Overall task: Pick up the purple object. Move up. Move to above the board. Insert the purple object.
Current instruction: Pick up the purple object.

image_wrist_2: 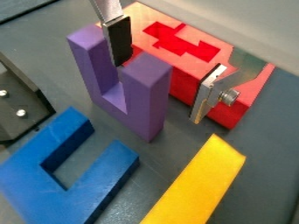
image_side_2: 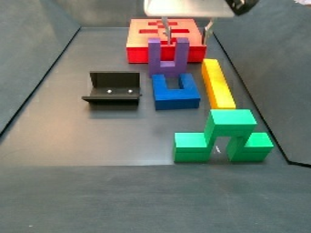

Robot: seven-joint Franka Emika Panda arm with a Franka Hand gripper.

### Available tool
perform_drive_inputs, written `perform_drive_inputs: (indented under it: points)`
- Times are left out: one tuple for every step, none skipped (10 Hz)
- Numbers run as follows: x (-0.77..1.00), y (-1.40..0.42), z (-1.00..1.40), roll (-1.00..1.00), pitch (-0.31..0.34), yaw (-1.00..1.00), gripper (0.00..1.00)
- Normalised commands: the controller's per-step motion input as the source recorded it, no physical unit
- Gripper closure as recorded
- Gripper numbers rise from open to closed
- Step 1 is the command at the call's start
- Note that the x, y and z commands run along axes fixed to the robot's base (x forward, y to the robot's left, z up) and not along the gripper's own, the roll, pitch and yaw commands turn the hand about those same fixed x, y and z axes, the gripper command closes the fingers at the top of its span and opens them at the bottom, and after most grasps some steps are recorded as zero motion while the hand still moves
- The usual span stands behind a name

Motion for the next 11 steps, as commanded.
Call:
perform_drive_inputs:
  points:
    - [0.0,0.0,-0.26,0.0,-0.09,0.0,0.0]
    - [0.0,0.0,0.0,0.0,0.0,0.0,1.0]
    - [0.0,-0.02,0.0,0.0,0.0,0.0,1.0]
    - [0.0,-0.09,0.0,0.0,0.0,0.01,1.0]
    - [0.0,0.0,0.0,0.0,0.0,0.0,1.0]
    - [0.0,0.0,0.0,0.0,0.0,0.0,1.0]
    - [0.0,0.0,0.0,0.0,0.0,0.0,1.0]
    - [0.0,0.0,0.0,0.0,0.0,0.0,1.0]
    - [0.0,0.0,0.0,0.0,0.0,0.0,1.0]
    - [0.0,0.0,0.0,0.0,0.0,0.0,1.0]
    - [0.0,0.0,0.0,0.0,0.0,0.0,1.0]
